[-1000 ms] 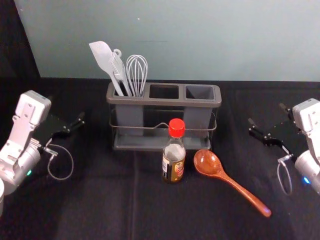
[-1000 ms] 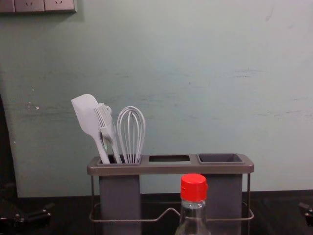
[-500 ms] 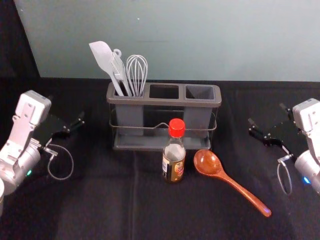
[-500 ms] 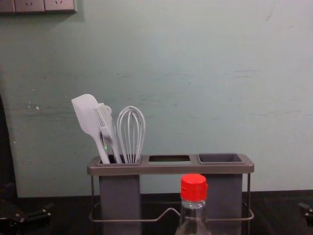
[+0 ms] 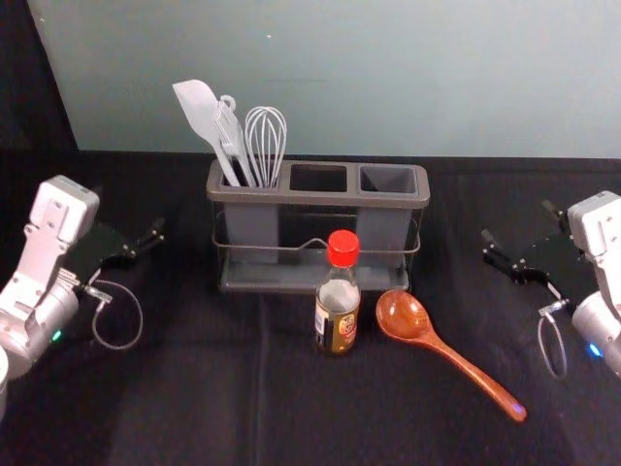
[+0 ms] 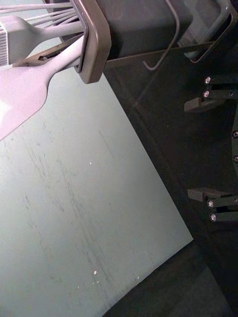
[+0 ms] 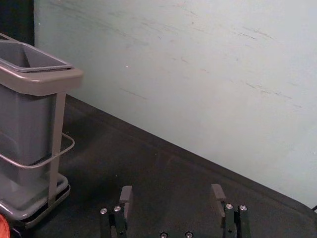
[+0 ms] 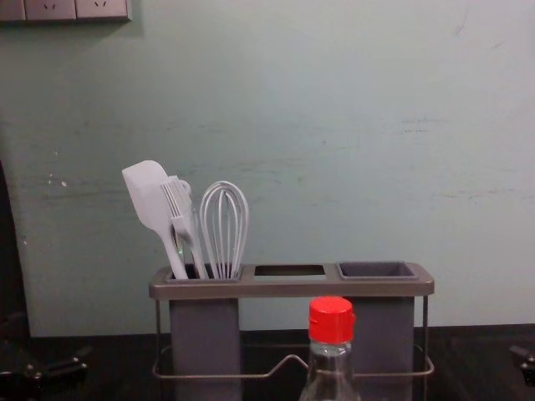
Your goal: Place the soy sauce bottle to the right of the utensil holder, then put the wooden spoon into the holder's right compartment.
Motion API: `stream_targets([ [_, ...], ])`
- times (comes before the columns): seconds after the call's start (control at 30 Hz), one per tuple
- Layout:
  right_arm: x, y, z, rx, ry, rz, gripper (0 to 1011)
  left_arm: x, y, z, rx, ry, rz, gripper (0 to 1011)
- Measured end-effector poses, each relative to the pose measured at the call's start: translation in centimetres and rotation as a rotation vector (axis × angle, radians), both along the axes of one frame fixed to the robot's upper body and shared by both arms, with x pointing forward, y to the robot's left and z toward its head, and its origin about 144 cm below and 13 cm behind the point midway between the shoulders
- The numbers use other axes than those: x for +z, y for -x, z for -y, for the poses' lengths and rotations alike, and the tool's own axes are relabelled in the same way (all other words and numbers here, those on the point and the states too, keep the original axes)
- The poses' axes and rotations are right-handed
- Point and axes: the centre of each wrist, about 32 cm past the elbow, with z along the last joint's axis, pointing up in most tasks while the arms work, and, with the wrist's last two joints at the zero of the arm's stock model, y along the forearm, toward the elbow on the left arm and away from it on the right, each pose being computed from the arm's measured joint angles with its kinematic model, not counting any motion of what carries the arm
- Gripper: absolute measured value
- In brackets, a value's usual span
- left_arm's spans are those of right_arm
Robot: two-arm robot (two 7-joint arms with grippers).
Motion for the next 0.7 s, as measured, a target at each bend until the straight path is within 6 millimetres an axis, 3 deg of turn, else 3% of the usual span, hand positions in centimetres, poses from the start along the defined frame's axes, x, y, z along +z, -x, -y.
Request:
stream_targets([
  [0.7, 0.0, 0.0, 0.0, 0.0, 0.0, 0.0, 1003, 0.0, 0.0, 0.0, 0.0, 0.0, 0.0, 1005],
])
